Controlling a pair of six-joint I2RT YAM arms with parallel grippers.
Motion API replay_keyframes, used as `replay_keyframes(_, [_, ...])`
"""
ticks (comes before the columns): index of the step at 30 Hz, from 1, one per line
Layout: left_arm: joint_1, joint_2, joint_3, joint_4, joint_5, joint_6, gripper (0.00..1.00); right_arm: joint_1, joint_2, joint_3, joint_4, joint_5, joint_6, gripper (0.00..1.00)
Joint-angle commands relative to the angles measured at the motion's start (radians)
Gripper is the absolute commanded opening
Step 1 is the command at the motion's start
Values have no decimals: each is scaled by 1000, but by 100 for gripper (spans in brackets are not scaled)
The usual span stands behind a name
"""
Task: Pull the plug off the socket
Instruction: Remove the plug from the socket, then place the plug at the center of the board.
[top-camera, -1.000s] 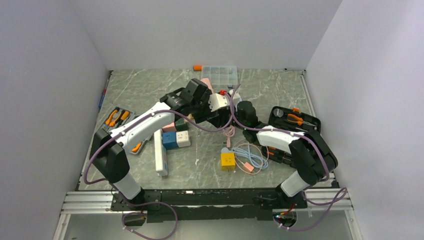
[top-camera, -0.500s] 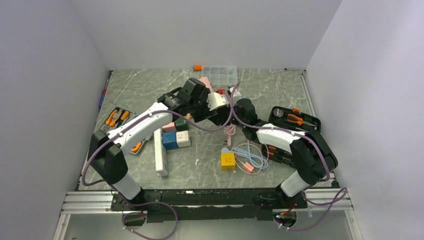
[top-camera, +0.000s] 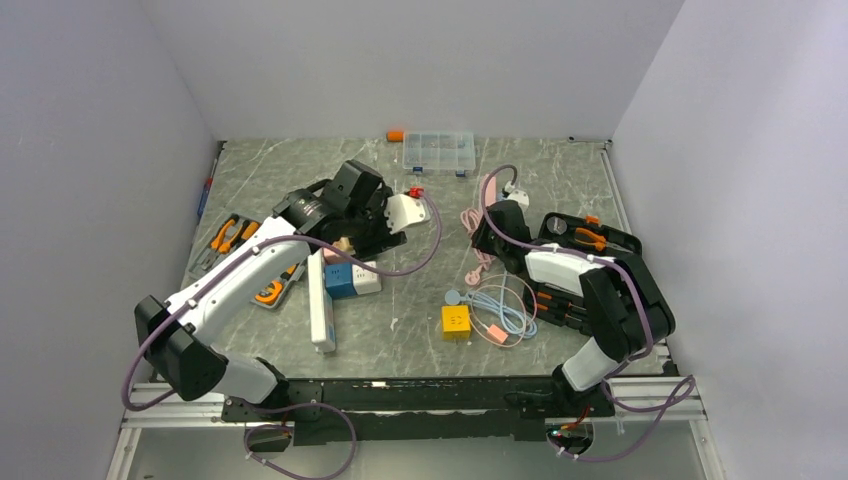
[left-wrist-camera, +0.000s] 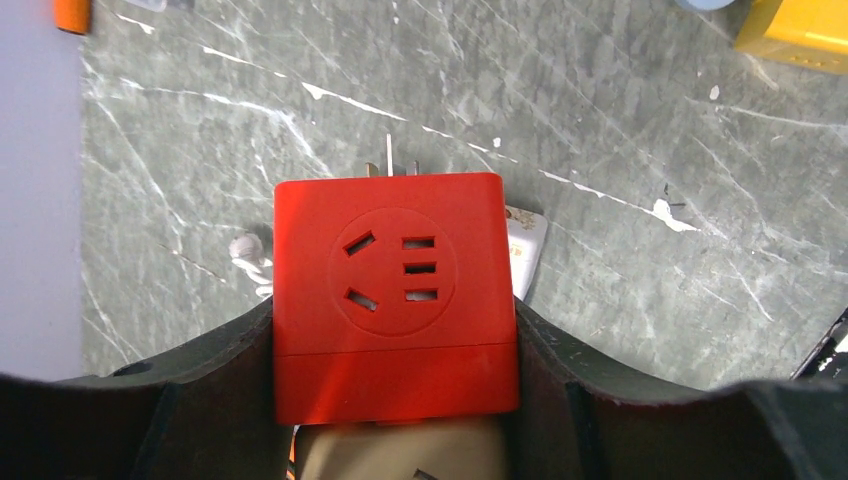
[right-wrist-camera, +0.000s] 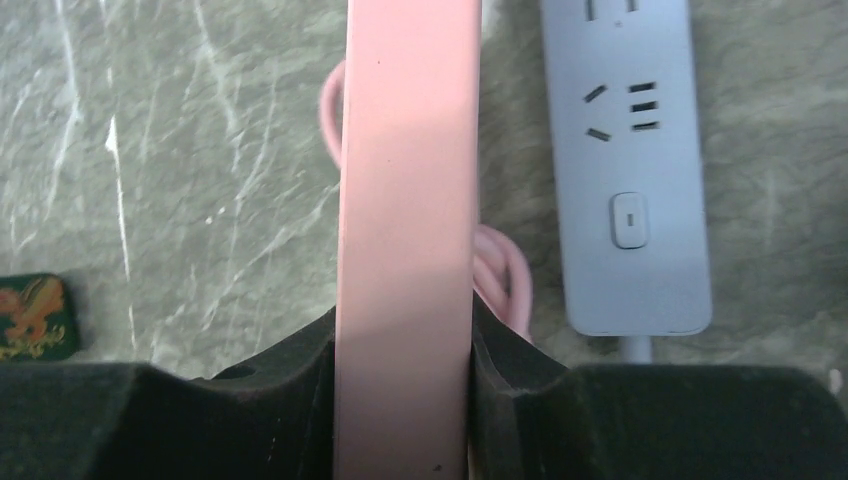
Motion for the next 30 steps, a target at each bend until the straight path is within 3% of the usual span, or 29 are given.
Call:
replay_keyframes(1, [-4,11,-1,26,26,-9,0,2,-38,29,-16,-47,-49,6])
replay_keyframes(3, [-3,25,-4,34,31,-20,0,1,-46,48,-32,-65,-59,26])
replay_keyframes(8, [-2,68,-16,83,56,-74,0,-6,-75,95,-115,-46,-72,95])
replay_keyframes(9, [-3,81,-15,95,65,-87,0,-11,-81,105,-137,-34,-73,99])
replay_keyframes(19, [8,289,93,164,126,-257,0,-32,-270,79,-223,87,-63,100])
replay_keyframes(27, [86,516,199,180,226,-511,1,-32,-348,42,-235,128,-54,100])
replay_keyframes(29, [98,556,198,194,237,-548,23,-33,-360,34,-234,129,-53,100])
replay_keyframes(30, [104,573,198,201,239,-564,40,-33,-362,31,-235,126,-54,100])
